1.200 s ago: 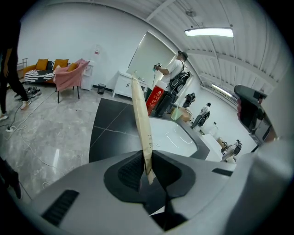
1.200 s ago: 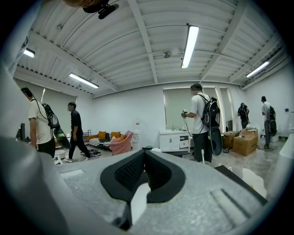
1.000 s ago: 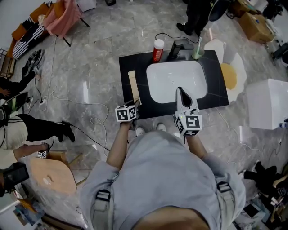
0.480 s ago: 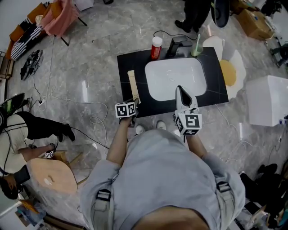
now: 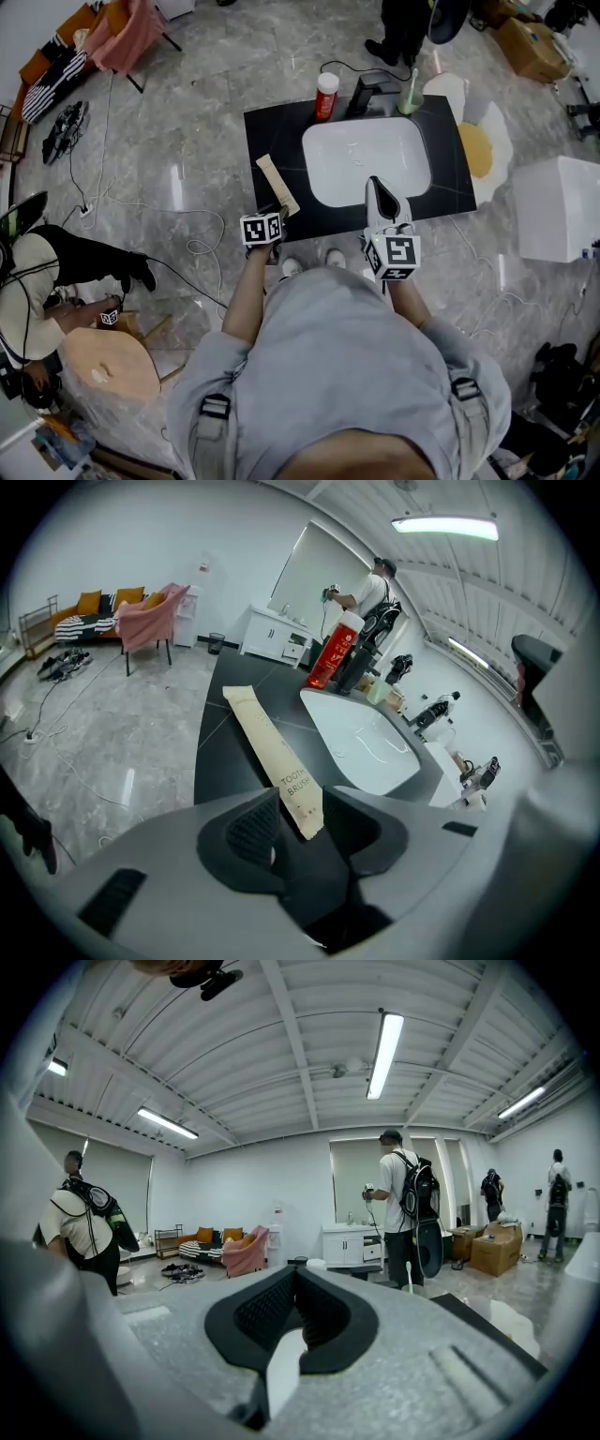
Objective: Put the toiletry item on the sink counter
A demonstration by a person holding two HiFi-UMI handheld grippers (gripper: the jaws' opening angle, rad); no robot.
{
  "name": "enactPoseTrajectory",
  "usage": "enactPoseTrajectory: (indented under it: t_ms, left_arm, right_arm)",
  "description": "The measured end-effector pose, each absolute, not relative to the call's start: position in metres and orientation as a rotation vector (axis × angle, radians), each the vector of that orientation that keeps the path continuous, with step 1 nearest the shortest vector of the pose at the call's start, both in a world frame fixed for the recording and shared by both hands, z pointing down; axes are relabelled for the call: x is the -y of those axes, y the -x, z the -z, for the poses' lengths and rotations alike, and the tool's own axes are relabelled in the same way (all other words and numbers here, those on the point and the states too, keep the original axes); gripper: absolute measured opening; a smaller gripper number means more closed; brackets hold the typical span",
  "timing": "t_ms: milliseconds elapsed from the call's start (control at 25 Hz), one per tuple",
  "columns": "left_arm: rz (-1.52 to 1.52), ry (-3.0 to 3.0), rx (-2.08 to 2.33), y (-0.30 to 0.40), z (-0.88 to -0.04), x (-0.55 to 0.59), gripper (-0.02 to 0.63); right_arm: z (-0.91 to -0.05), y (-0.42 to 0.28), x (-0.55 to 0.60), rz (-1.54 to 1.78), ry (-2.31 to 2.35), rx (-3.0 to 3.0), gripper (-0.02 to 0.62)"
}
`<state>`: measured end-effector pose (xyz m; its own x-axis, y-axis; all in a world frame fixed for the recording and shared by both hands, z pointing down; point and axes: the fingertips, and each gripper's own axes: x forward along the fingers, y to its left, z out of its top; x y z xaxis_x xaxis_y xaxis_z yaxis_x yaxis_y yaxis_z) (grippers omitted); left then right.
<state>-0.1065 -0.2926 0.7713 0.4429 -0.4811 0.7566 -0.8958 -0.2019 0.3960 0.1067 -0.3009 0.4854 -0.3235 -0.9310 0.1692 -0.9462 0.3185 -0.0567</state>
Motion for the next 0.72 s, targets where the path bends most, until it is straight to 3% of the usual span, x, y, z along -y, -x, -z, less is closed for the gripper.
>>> enactPoseTrajectory:
  t_ms: [320,720]
  left_arm:
    - [-0.586,-1.876,1.218,0.111,-0.750,0.299,0.135]
    - [-0.538,-1.928,1.318,0.116,-0.719,0.306,0.057]
  right_arm:
    - [-0.485,-0.101,0.304,-0.222,-1.739,2.483,0.005]
    - [-0.483,-0.094,0.302,-0.213,-1.708,2.511,0.005]
